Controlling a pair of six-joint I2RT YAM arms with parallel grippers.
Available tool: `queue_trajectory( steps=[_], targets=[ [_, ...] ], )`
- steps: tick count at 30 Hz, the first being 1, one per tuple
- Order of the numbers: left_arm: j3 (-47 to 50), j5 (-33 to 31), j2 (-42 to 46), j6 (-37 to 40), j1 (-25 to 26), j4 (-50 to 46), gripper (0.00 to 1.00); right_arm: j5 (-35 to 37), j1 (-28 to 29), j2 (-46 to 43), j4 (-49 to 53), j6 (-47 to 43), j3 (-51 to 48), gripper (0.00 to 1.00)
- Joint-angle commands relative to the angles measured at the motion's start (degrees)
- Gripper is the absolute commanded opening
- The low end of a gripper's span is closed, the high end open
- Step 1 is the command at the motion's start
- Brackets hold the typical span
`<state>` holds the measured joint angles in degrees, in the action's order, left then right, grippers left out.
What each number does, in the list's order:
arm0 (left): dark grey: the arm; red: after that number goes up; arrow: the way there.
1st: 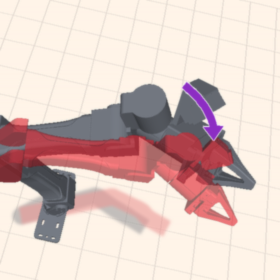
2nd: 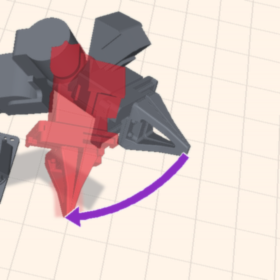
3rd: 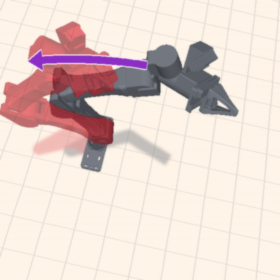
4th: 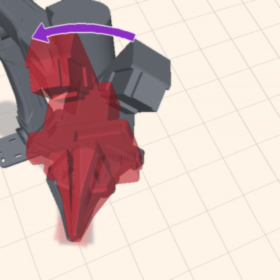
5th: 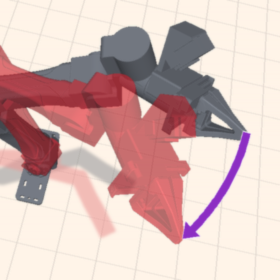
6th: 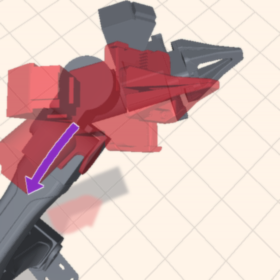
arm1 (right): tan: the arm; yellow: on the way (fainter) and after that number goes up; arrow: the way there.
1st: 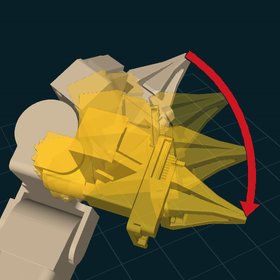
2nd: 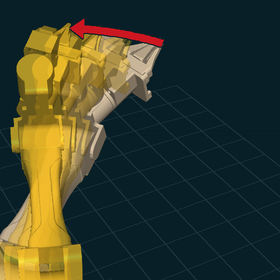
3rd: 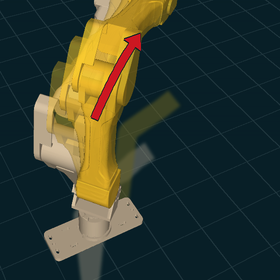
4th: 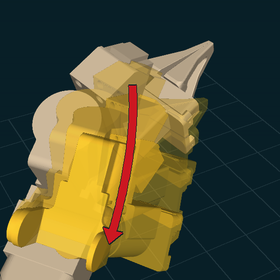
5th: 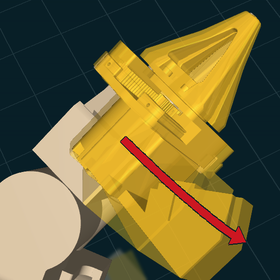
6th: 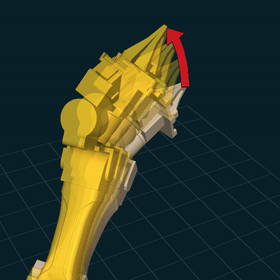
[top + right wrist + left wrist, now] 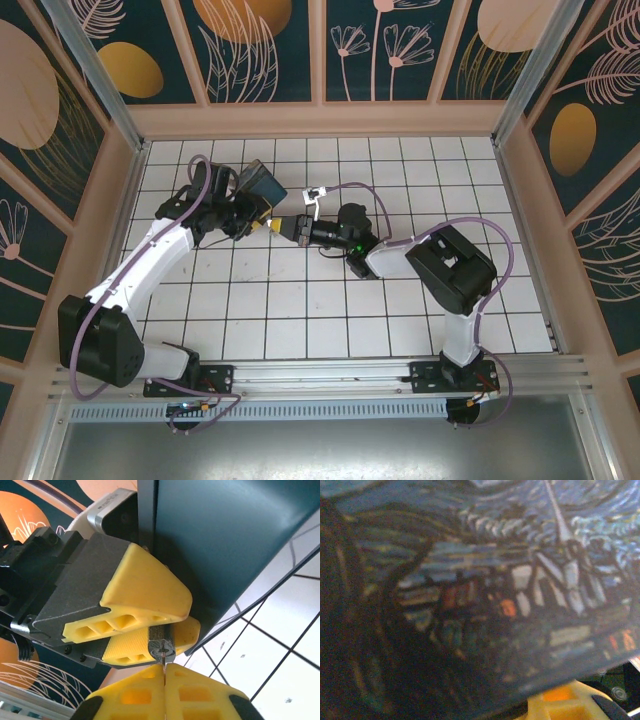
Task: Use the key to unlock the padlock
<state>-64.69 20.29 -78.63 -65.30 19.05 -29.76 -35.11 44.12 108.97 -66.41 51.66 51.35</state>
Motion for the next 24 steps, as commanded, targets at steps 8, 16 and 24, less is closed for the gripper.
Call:
queue_trajectory(
  steps=[8, 16, 24],
  targets=[
    [1.40, 5.05, 1.70, -2.64, 0.74, 4.92, 0.14, 3.66, 3.65, -1.26, 0.87, -7.18, 3.03, 0.00],
    [0.27, 3.95, 0.80, -1.55, 0.68, 2.50, 0.14, 26.52, 10.62, -10.27, 27.64, -43.57, 5.73, 0.00],
    [-0.47, 4.95, -0.07, -2.36, 0.64, 3.20, 0.14, 37.68, 16.78, -12.23, 21.25, -64.23, 1.35, 0.00]
  ],
)
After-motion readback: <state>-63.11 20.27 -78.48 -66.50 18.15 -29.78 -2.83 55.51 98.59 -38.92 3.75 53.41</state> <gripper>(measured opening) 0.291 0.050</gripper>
